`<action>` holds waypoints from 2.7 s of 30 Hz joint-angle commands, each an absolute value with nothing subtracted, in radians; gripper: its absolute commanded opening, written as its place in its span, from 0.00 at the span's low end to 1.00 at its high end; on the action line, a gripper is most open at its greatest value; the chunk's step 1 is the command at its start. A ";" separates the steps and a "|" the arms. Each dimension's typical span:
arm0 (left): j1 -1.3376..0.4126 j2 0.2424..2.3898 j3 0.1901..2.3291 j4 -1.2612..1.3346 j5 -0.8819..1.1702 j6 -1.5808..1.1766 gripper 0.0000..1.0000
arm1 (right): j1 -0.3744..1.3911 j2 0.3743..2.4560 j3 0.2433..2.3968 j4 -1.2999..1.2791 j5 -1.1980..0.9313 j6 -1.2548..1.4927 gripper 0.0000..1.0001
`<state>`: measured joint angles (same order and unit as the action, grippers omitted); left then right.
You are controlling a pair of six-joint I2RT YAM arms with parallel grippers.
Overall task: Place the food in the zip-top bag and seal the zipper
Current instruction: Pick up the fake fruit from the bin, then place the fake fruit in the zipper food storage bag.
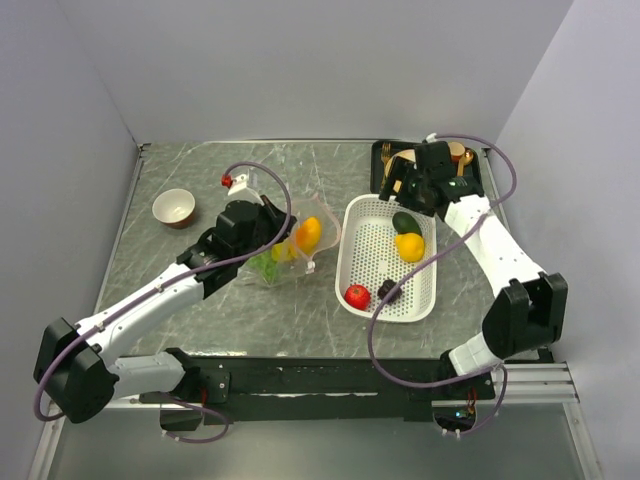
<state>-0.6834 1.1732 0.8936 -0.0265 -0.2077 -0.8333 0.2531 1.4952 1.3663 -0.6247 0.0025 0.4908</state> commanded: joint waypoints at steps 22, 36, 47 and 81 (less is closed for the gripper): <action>-0.687 1.197 0.907 -0.014 -0.201 -0.831 0.01 | 0.216 1.790 1.335 -0.752 0.247 0.371 0.95; -0.687 1.218 0.913 -0.011 -0.195 -0.831 0.01 | 0.210 1.833 1.328 -0.709 0.075 0.347 0.73; -0.687 1.207 0.911 -0.017 -0.202 -0.830 0.01 | 0.210 1.793 1.318 -0.672 -0.058 0.324 0.39; -0.690 1.295 0.946 0.066 -0.126 -0.865 0.01 | 0.495 1.457 1.463 -0.657 -0.236 0.247 0.41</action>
<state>-0.6849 1.3178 0.9096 0.0193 -0.1356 -0.8593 0.4603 1.4563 1.3998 -0.6533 -0.2302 0.2852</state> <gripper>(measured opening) 0.022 0.721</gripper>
